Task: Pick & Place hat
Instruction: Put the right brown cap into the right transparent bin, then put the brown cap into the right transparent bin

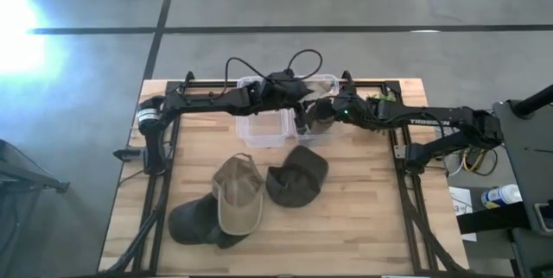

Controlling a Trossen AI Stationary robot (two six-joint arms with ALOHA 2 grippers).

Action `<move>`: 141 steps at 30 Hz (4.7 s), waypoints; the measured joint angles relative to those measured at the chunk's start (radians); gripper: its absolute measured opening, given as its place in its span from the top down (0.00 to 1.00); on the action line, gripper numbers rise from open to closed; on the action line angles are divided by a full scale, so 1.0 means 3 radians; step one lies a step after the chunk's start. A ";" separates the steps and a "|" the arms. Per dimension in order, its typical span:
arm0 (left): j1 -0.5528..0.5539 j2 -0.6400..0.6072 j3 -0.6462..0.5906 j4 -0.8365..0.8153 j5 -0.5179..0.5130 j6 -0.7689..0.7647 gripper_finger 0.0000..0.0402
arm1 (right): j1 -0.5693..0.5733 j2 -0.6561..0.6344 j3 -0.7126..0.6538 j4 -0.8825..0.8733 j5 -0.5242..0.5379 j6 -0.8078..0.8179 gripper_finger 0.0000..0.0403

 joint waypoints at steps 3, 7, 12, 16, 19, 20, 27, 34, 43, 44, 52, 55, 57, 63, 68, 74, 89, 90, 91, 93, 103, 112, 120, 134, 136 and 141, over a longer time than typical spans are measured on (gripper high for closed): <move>0.0084 -0.0004 -0.0007 -0.0247 -0.0041 -0.0064 0.64 | -0.0004 -0.0006 0.0000 0.0000 0.0012 0.0001 0.56; 0.0077 -0.0257 -0.0015 -0.0809 -0.0070 -0.0130 0.64 | -0.0046 -0.0056 0.0000 -0.0068 0.0210 -0.0026 0.56; -0.0001 -0.0560 -0.0053 -0.1168 -0.0057 0.0024 0.64 | -0.0096 -0.0212 0.0017 -0.0111 0.0021 -0.0175 0.56; -0.0011 -0.0675 -0.0322 -0.1258 -0.0056 -0.0108 0.64 | 0.0042 -0.0395 0.0062 -0.0094 -0.0074 -0.0094 0.56; -0.0019 -0.0806 -0.0601 -0.1214 -0.0055 -0.0288 0.64 | 0.0079 -0.0455 0.0113 -0.0109 -0.0192 -0.0068 0.56; -0.0027 -0.0837 -0.0697 -0.1196 -0.0056 -0.0344 0.64 | 0.0101 -0.0468 0.0134 -0.0107 -0.0282 -0.0043 0.56; -0.0126 -0.1097 -0.1237 -0.0673 -0.0053 -0.0536 0.64 | 0.0346 -0.0284 0.0229 -0.0125 -0.0529 0.0204 0.56; -0.0159 -0.1304 -0.1276 -0.0630 -0.0059 -0.0551 0.64 | 0.0445 -0.0169 0.0309 -0.0388 -0.0581 0.0368 0.56; -0.0159 -0.1356 -0.1274 -0.0606 -0.0060 -0.0546 0.64 | 0.0390 0.0036 0.0501 -0.0745 -0.0523 0.0412 0.56; -0.0159 -0.1356 -0.1276 -0.0597 -0.0060 -0.0525 0.64 | 0.0382 0.0103 0.0531 -0.0711 -0.0526 0.0398 0.56; -0.0158 -0.1356 -0.1285 -0.0631 -0.0060 -0.0513 0.64 | 0.0338 0.0658 0.0745 -0.0731 -0.0423 0.0209 0.58; -0.0159 -0.1356 -0.1295 -0.0635 -0.0060 -0.0513 0.64 | 0.0289 0.0790 0.0850 -0.0824 -0.0417 0.0073 0.66; -0.0159 -0.1356 -0.1299 -0.0658 -0.0060 -0.0513 0.64 | 0.0259 0.0821 0.0937 -0.0936 -0.0420 -0.0032 0.76; -0.0163 -0.1356 -0.1305 -0.0750 -0.0059 -0.0511 0.64 | 0.0094 0.0723 0.1193 -0.1388 -0.0477 -0.0358 0.96; -0.0163 -0.1356 -0.1305 -0.0744 -0.0059 -0.0518 0.64 | -0.0267 0.0576 0.1418 -0.1689 -0.1253 -0.0699 0.96; -0.0167 -0.1356 -0.1305 -0.0745 -0.0057 -0.0579 0.64 | -0.0854 0.0578 0.1498 -0.1860 -0.2253 -0.0883 0.96; -0.0167 -0.1356 -0.1304 -0.0747 -0.0059 -0.0853 0.64 | -0.1046 0.1628 0.1585 -0.1656 -0.2735 -0.1714 0.97; -0.0168 -0.1356 -0.1304 -0.0750 -0.0062 -0.0853 0.64 | -0.1044 0.1672 0.1620 -0.1644 -0.2661 -0.1768 0.96; -0.0169 -0.1356 -0.1304 -0.0769 -0.0066 -0.0853 0.64 | -0.1043 0.1698 0.1648 -0.1639 -0.2602 -0.1837 0.95; -0.0169 -0.1356 -0.1304 -0.0861 -0.0072 -0.0851 0.64 | -0.1043 0.1721 0.1710 -0.1649 -0.2546 -0.1966 0.92; -0.0204 -0.1390 -0.1268 -0.1352 -0.0085 -0.0878 0.64 | -0.1046 0.1500 0.1972 -0.1801 -0.2418 -0.2262 0.65; -0.0348 -0.1774 -0.1124 -0.2202 -0.0085 -0.0874 0.64 | -0.1007 0.1119 0.1976 -0.2186 -0.1616 -0.2551 0.51; -0.0506 -0.2166 -0.1280 -0.3421 0.0053 -0.1049 0.64 | -0.0637 0.0609 0.1981 -0.2123 -0.1544 -0.2930 0.50; -0.0632 -0.2447 -0.2269 -0.3678 0.0664 -0.1175 0.64 | 0.0525 0.0818 0.1917 -0.2124 -0.1556 -0.2189 0.50; -0.0704 -0.2448 -0.2405 -0.3634 0.0667 -0.1313 0.64 | 0.0655 0.0938 0.1917 -0.2084 -0.1555 -0.2044 0.50; -0.1042 -0.2448 -0.2717 -0.3058 0.0984 -0.1709 0.64 | 0.0945 0.1283 0.1916 -0.1625 -0.1581 -0.1718 0.50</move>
